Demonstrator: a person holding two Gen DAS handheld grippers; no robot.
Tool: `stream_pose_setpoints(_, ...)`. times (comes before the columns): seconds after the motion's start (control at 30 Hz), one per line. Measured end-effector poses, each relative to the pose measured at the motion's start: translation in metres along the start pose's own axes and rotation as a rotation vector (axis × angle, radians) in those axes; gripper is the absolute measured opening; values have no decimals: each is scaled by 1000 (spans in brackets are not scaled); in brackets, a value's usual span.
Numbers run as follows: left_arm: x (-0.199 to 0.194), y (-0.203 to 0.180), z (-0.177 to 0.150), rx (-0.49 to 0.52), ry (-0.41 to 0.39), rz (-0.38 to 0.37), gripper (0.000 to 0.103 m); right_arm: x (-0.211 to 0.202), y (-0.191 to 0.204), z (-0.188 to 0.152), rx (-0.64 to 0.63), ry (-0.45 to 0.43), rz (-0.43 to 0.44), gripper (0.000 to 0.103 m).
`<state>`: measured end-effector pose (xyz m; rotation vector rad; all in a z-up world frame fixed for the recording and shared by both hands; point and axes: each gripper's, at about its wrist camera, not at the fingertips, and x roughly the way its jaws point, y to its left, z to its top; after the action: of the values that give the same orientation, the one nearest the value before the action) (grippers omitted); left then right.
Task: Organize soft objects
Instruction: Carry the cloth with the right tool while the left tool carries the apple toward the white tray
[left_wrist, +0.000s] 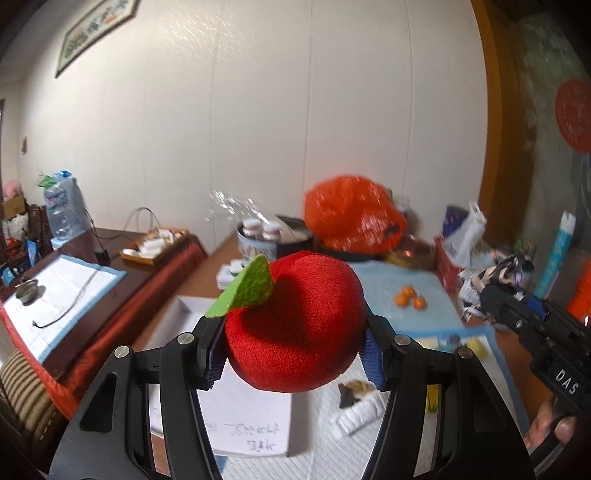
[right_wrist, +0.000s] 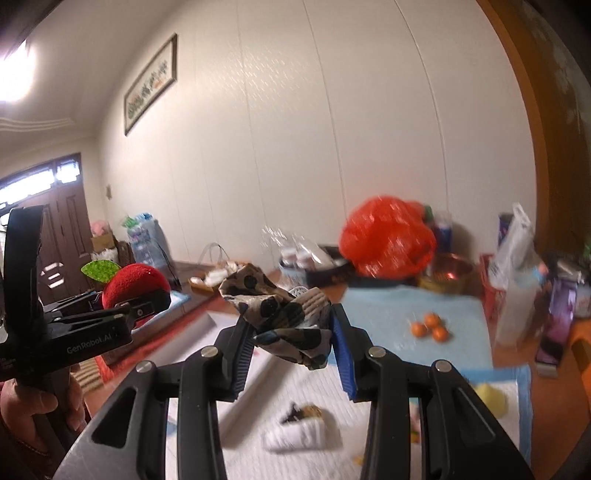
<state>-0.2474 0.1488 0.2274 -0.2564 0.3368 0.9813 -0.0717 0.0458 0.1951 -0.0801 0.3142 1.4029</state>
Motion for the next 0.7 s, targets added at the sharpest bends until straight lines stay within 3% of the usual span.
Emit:
stream_pose_setpoints(0.23,1,24,-13,-41,40,13,59,17,25,-9,24,31,74,39)
stream_pose_setpoints(0.7,18,65,-28,-102,100,48,59,35,49,-15,32,72,88,40)
